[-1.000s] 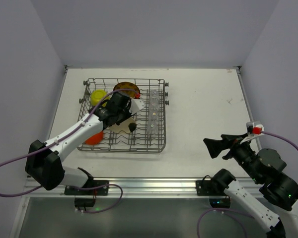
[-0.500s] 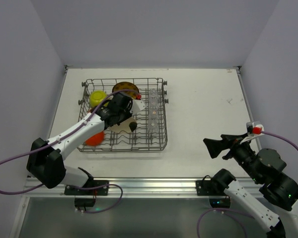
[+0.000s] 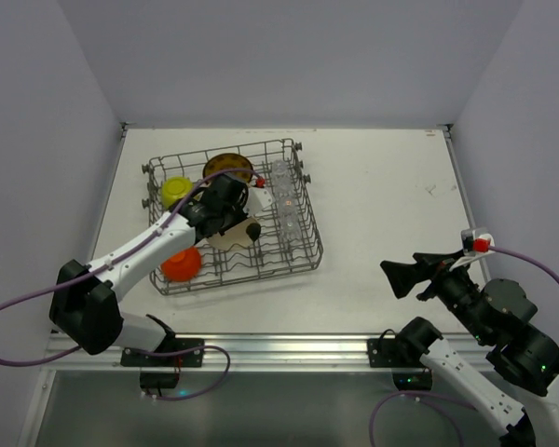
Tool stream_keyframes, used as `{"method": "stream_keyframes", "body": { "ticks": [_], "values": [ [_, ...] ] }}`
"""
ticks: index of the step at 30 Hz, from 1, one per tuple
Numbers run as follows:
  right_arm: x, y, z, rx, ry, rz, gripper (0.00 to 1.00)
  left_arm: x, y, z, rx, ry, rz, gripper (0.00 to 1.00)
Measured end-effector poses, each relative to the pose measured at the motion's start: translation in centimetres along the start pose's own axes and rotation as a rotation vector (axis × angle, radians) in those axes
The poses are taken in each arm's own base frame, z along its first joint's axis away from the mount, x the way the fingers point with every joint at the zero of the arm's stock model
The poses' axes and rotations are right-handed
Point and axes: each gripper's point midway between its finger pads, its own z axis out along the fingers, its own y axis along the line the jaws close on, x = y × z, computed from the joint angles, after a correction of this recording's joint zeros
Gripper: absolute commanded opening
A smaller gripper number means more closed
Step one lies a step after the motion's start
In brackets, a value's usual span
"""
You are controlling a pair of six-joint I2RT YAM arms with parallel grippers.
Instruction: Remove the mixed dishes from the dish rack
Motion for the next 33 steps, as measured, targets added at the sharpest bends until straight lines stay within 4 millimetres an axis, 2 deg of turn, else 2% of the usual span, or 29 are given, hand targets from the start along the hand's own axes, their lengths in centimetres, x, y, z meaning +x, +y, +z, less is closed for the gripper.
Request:
{"method": "stream_keyframes", "body": {
  "ticks": [11,21,28,33],
  "values": [
    [0.0,0.0,0.0,-0.001,0.0,0.001,0.99,-0.3,0.3,-1.7,-0.008,-0.029,-0.001,0.0],
    [-0.1,0.2,0.6,-0.003,-0.006,0.019,0.99,-3.6,2.3,-5.4,-0.058,-0.153,-0.109,0.0],
    [0.6,0.7,3.0,0.009,0.032,0.044,0.99,-5.7,2.5,-7.4,-0.032,-0.23,-0.278,0.0],
    [1.6,2.6,6.2,-0.048,0.109,0.041,0.96,-9.1,-0.5,-10.3,0.172,-0.428,-0.436,0.0]
  ]
}}
